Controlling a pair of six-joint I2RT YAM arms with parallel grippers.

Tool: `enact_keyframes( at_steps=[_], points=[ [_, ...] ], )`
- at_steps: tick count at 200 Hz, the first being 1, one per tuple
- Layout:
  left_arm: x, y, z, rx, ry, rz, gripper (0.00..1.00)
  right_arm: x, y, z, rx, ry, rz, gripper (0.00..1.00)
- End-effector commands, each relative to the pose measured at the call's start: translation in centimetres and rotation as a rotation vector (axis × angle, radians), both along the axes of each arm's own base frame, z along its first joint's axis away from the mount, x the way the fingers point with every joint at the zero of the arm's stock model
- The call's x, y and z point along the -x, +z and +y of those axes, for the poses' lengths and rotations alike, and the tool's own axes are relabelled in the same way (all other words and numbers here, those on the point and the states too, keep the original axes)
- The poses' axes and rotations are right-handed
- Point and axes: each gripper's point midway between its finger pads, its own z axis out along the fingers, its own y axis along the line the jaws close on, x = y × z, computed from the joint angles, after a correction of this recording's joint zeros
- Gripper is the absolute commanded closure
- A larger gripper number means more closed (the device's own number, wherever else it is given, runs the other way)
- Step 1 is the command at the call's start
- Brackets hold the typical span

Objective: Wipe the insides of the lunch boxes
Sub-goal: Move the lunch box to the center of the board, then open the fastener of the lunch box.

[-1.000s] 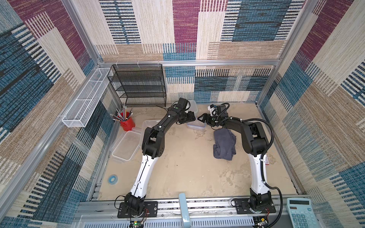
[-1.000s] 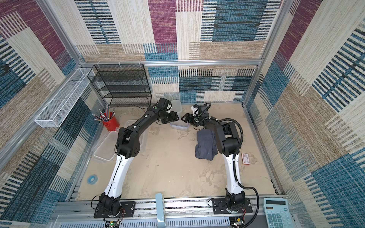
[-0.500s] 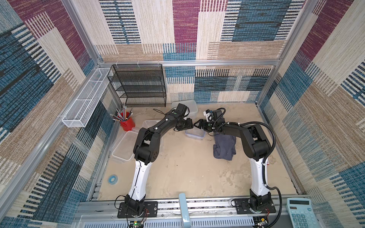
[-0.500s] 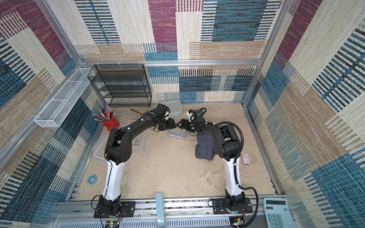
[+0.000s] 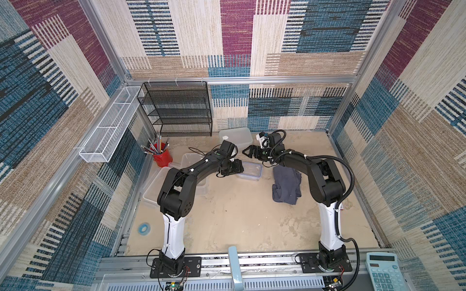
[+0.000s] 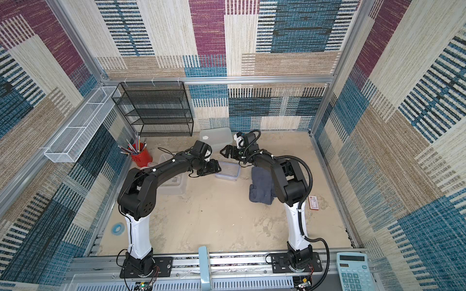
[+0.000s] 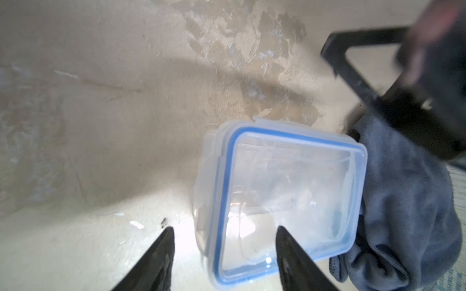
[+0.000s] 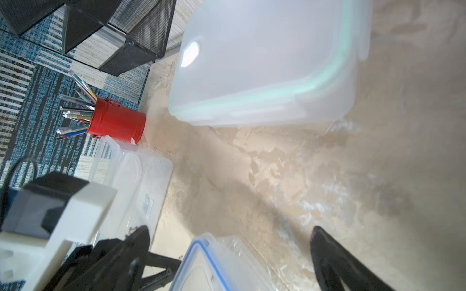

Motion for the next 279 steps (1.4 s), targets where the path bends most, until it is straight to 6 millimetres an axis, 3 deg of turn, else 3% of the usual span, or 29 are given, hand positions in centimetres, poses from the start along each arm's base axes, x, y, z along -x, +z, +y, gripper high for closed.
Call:
enact_keyframes(
  at_steps=[1,31,58,97,135,159,212,279],
  points=[
    [0.7,-0.5,0.9,-0.042,0.024,0.034,0.35,-1.3,0.2,-1.5,0.075,-0.027,-0.013,0.01],
    [0.0,0.4,1.2,-0.071,0.013,-0.003,0.35,-1.2,2.7,-3.9,0.107,-0.092,-0.052,0.01],
    [-0.9,1.1,0.9,-0.082,-0.01,-0.033,0.34,1.9,3.1,-5.6,0.097,-0.149,-0.03,0.01],
    [-1.7,0.8,0.4,-0.077,-0.023,-0.033,0.35,7.8,2.3,-4.8,-0.091,-0.176,0.04,0.0],
    [-1.8,0.4,-0.3,-0.043,-0.032,-0.027,0.35,10.3,2.4,-4.7,-0.226,-0.241,0.058,0.02],
    [-1.9,0.2,-0.7,-0.024,-0.026,-0.029,0.35,10.9,2.8,-4.3,-0.315,-0.262,0.065,0.05],
    [-1.9,0.1,-1.1,0.005,-0.019,-0.024,0.36,11.2,1.2,-3.8,-0.397,-0.306,0.141,0.09],
    [-1.4,0.2,-1.0,0.018,-0.013,-0.019,0.37,11.5,-0.4,-5.3,-0.379,-0.414,0.161,0.11]
  ],
)
